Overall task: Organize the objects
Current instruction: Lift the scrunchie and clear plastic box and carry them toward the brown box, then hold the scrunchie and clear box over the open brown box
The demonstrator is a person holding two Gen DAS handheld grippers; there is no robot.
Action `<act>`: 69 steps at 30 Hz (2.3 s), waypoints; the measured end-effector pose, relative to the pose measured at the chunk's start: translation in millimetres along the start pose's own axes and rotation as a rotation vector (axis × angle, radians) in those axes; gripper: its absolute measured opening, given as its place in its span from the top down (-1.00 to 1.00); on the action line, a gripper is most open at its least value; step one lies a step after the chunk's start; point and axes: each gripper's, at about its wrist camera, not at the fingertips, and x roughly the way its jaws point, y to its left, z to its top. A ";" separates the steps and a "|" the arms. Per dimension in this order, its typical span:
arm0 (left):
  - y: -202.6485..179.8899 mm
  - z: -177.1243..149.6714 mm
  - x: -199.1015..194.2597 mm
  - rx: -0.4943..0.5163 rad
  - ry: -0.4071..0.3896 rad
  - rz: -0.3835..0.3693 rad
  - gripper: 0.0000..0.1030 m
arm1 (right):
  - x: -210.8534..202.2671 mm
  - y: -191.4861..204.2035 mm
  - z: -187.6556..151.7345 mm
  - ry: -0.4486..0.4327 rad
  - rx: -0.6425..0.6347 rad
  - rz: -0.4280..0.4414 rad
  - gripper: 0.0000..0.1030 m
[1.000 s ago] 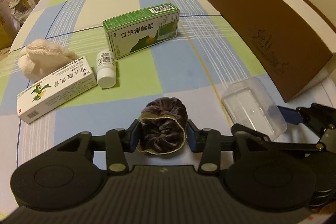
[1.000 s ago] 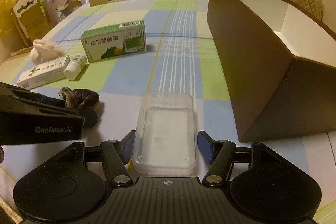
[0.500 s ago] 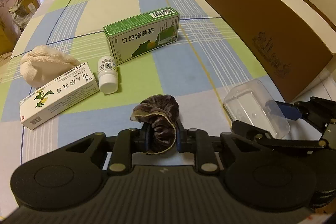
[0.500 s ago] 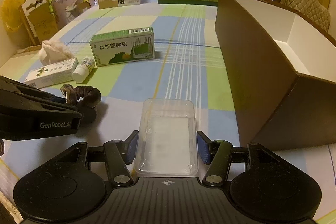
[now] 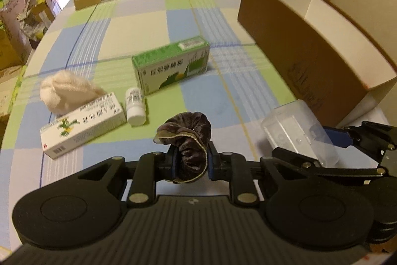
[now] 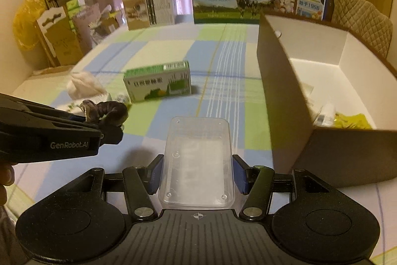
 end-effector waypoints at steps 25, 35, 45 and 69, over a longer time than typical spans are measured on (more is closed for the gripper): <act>-138.2 52.2 -65.0 0.092 -0.134 -0.264 0.65 | -124.8 -131.2 28.7 -0.185 0.152 -0.054 -0.04; -193.6 96.9 -32.7 0.133 -0.144 -0.309 0.65 | -111.4 -192.0 52.7 -0.194 0.122 -0.085 -0.04; -213.3 136.6 27.5 0.125 -0.106 -0.301 0.65 | -47.9 -244.4 70.7 -0.132 0.082 -0.069 -0.04; -215.9 196.7 153.4 0.120 0.034 -0.198 0.61 | 57.9 -269.3 115.2 0.019 -0.058 -0.104 -0.04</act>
